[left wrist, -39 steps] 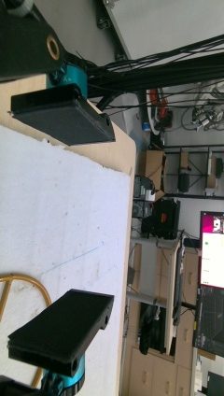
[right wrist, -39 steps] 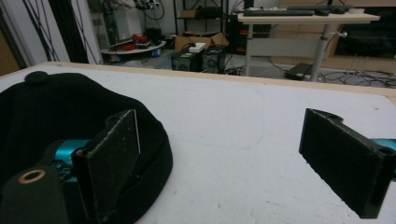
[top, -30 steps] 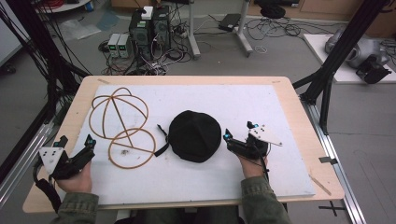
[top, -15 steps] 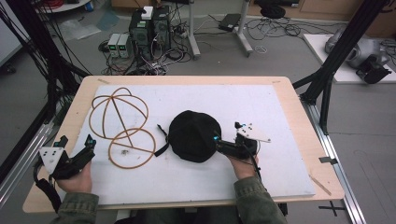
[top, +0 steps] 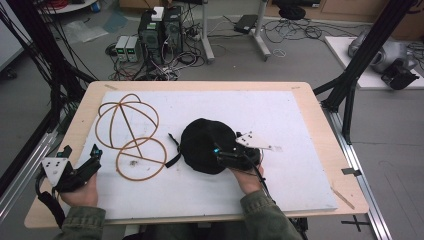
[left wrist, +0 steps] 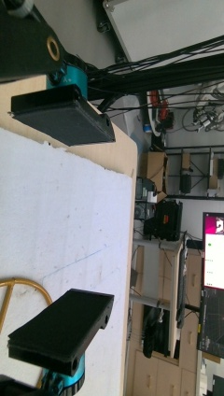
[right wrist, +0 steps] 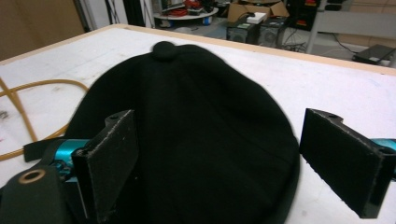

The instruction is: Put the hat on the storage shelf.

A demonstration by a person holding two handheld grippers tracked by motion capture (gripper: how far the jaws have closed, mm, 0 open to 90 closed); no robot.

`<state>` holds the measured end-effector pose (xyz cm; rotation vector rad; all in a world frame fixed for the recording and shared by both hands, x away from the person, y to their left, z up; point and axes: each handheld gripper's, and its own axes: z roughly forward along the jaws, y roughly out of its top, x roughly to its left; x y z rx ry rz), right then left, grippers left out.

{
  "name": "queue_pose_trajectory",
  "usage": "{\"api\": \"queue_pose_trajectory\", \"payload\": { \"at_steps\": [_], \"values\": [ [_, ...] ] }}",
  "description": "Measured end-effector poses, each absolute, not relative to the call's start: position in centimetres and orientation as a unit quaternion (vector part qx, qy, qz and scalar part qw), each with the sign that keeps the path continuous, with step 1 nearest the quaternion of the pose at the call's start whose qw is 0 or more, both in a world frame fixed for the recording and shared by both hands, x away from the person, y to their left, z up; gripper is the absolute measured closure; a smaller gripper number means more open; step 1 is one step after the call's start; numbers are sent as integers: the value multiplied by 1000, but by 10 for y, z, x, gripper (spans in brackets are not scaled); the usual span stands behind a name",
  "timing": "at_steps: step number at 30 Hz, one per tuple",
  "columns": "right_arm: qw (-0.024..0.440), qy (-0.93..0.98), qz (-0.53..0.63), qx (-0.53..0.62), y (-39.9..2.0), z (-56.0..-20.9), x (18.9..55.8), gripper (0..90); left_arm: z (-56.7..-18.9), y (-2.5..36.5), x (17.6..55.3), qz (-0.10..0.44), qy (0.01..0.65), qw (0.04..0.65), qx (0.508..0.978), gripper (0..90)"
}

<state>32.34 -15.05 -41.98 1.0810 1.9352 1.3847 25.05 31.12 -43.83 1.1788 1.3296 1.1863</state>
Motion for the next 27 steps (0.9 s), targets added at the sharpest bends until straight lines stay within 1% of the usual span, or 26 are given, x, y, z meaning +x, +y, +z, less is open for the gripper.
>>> {"api": "queue_pose_trajectory", "payload": {
  "at_steps": [7, 8, 10, 12, 14, 16, 17, 18, 19, 20, 21, 27],
  "values": [
    [250, 734, 502, 383, -136, -424, 322, 114, -438, 313, 250, 488, 547, 480, 482, 190],
    [247, 740, 499, 378, -132, -425, 322, 156, -438, 313, 250, 488, 546, 480, 483, 190],
    [242, 743, 499, 374, -130, -426, 322, 173, -438, 313, 250, 487, 546, 480, 484, 190],
    [231, 749, 503, 364, -126, -427, 322, 256, -438, 313, 250, 487, 545, 481, 484, 191],
    [228, 755, 498, 360, -122, -429, 321, 295, -438, 313, 250, 487, 545, 481, 484, 190],
    [236, 757, 492, 359, -119, -429, 320, 327, -438, 313, 250, 487, 545, 481, 484, 190],
    [239, 756, 491, 360, -119, -429, 319, 367, -438, 312, 250, 487, 545, 481, 485, 191],
    [242, 753, 488, 369, -120, -428, 320, 541, -438, 312, 250, 487, 544, 481, 485, 191],
    [242, 753, 488, 369, -120, -428, 320, 541, -438, 312, 250, 487, 545, 480, 486, 191],
    [245, 749, 483, 380, -122, -428, 320, 691, -438, 312, 250, 487, 544, 480, 486, 191],
    [219, 745, 489, 398, -128, -427, 323, 871, -438, 312, 250, 487, 544, 480, 486, 191],
    [225, 740, 489, 403, -126, -426, 320, 879, -438, 312, 250, 487, 543, 481, 486, 191]
  ]
}}
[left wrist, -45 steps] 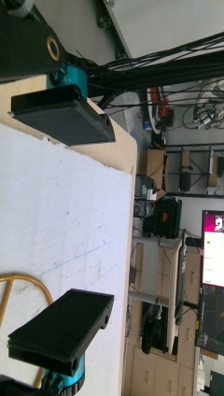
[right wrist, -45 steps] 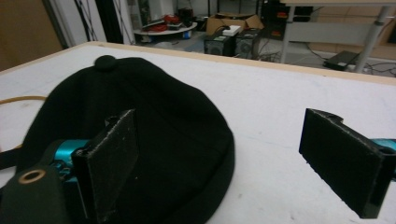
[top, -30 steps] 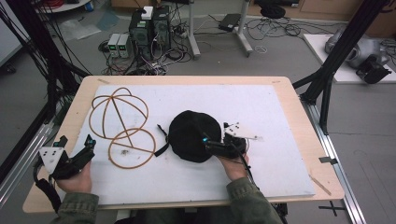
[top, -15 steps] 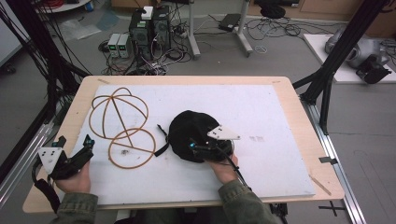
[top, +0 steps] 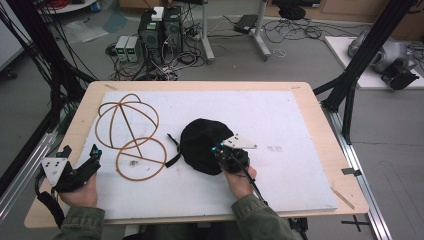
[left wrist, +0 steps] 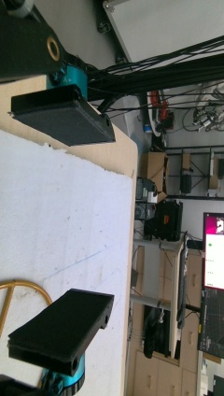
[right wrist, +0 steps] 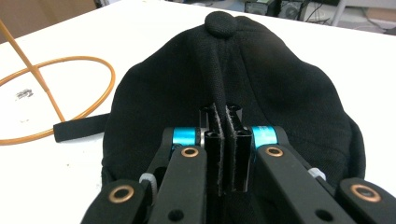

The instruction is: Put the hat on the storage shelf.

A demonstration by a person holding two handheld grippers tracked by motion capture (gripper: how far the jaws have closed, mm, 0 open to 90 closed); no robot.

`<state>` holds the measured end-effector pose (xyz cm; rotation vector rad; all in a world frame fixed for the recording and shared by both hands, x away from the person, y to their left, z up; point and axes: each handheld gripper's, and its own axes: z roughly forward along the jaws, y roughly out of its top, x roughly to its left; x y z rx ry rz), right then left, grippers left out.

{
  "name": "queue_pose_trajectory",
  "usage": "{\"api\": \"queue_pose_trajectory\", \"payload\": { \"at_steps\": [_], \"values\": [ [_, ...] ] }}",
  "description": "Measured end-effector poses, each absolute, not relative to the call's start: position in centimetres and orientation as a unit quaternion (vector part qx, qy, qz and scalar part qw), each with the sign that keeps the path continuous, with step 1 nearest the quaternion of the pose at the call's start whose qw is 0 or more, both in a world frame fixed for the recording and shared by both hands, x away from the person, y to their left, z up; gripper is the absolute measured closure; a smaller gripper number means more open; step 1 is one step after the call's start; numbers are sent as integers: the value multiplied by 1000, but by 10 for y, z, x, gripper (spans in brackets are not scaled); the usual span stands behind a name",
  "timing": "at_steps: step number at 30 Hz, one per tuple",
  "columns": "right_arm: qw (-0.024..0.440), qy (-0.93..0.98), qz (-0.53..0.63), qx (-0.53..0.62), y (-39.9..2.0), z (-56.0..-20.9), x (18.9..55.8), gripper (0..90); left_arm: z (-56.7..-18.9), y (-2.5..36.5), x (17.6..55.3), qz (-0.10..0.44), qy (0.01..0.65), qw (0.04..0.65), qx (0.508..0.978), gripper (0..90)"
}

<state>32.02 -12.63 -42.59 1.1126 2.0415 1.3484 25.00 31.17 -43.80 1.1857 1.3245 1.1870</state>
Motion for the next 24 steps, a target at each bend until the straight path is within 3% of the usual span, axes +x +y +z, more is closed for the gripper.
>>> {"api": "queue_pose_trajectory", "payload": {
  "at_steps": [24],
  "values": [
    [288, 689, 524, 409, -137, -406, 307, 881, -438, 310, 251, 482, 540, 486, 489, 191]
  ]
}}
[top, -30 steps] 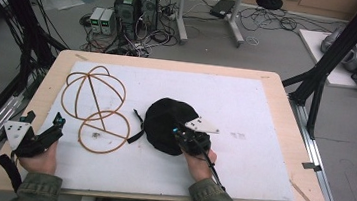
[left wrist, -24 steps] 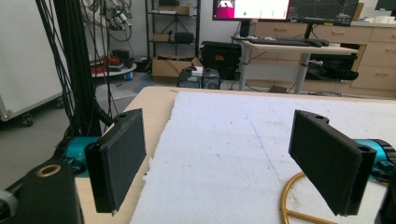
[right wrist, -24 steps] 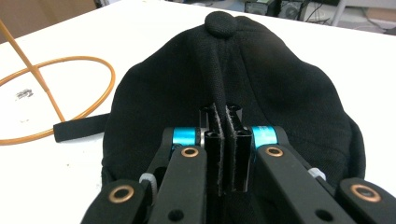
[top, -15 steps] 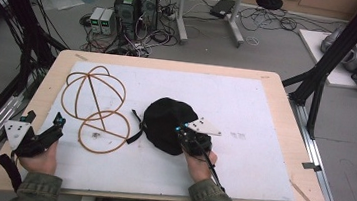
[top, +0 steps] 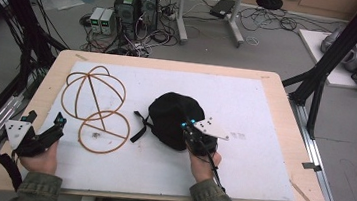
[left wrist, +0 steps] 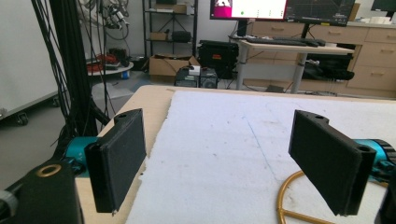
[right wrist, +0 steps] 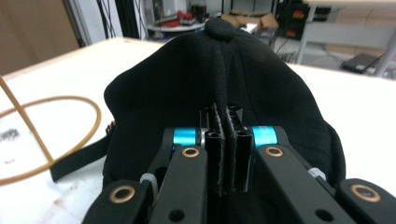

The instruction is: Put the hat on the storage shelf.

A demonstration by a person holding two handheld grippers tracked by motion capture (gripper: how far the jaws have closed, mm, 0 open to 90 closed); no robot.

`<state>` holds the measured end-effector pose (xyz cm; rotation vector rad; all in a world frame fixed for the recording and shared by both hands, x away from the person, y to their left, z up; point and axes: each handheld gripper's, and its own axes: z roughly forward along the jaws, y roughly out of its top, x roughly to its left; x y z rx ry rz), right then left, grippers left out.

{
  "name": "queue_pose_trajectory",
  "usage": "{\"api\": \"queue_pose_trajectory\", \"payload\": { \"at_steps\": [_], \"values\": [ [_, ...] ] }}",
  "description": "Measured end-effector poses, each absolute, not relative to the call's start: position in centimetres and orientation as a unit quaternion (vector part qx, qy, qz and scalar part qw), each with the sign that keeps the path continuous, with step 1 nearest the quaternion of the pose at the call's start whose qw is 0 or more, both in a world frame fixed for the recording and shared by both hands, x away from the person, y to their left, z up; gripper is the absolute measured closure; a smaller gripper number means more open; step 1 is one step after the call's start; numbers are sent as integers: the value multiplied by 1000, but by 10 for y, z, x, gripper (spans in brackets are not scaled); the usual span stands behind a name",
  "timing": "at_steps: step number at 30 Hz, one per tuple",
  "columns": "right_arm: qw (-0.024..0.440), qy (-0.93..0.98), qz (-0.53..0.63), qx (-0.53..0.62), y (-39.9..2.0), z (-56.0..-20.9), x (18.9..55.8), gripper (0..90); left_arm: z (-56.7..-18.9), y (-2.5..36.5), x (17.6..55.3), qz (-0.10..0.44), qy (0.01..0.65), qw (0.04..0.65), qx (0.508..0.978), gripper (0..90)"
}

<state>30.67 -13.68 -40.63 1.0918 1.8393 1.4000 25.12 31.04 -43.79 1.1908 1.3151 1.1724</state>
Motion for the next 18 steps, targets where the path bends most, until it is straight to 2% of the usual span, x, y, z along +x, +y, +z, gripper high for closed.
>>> {"api": "queue_pose_trajectory", "payload": {
  "at_steps": [18],
  "values": [
    [335, 599, 622, 376, -160, -357, 294, 880, -439, 310, 252, 478, 543, 490, 487, 191]
  ]
}}
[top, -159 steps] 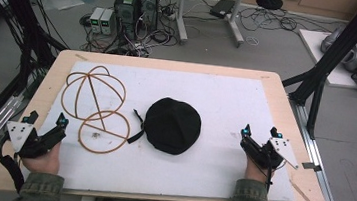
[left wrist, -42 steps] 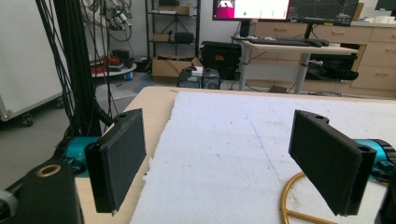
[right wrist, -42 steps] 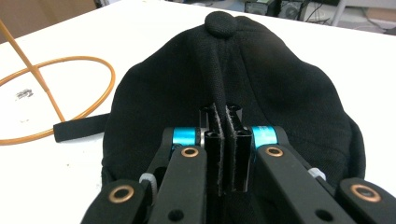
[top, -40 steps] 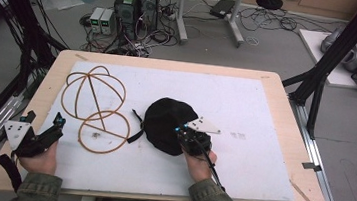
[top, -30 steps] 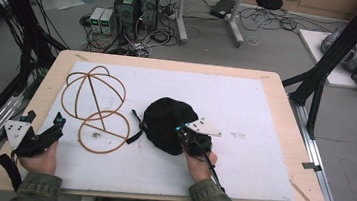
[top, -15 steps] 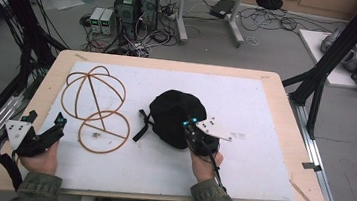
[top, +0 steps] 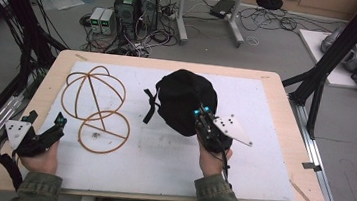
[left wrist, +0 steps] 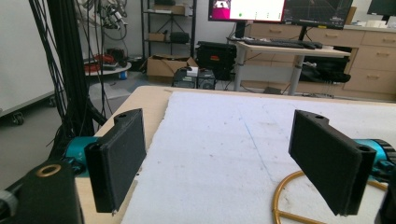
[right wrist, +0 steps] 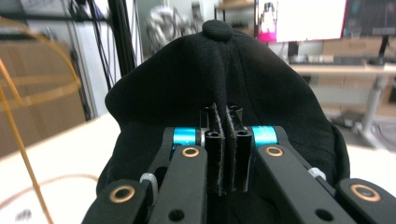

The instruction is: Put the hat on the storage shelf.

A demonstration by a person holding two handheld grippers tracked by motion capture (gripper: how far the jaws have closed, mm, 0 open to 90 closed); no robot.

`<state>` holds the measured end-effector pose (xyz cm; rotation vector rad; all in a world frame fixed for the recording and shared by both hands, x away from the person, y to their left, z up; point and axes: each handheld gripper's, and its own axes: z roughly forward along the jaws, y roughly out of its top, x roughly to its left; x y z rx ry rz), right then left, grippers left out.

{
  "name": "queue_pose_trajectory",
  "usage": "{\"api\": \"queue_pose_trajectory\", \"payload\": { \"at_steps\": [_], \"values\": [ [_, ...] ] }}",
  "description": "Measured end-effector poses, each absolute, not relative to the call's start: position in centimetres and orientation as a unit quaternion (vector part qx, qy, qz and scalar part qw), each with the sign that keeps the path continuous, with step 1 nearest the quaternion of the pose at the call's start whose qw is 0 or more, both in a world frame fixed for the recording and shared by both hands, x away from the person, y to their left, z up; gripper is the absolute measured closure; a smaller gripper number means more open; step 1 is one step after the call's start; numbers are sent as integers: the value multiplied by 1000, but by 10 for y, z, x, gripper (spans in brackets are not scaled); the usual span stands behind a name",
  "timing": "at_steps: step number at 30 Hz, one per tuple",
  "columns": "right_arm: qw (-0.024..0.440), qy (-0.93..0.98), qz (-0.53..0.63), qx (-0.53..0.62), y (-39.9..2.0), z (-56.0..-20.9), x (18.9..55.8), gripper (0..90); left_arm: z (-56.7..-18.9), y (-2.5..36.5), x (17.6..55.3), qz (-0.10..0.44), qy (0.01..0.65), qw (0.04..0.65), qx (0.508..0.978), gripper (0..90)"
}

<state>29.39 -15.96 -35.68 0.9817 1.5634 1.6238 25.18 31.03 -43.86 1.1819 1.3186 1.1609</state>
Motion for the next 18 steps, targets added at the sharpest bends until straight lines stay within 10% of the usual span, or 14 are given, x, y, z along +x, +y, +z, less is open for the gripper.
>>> {"api": "queue_pose_trajectory", "payload": {
  "at_steps": [18],
  "values": [
    [331, 521, 730, 294, -157, -316, 319, 880, -439, 309, 252, 477, 540, 493, 488, 191]
  ]
}}
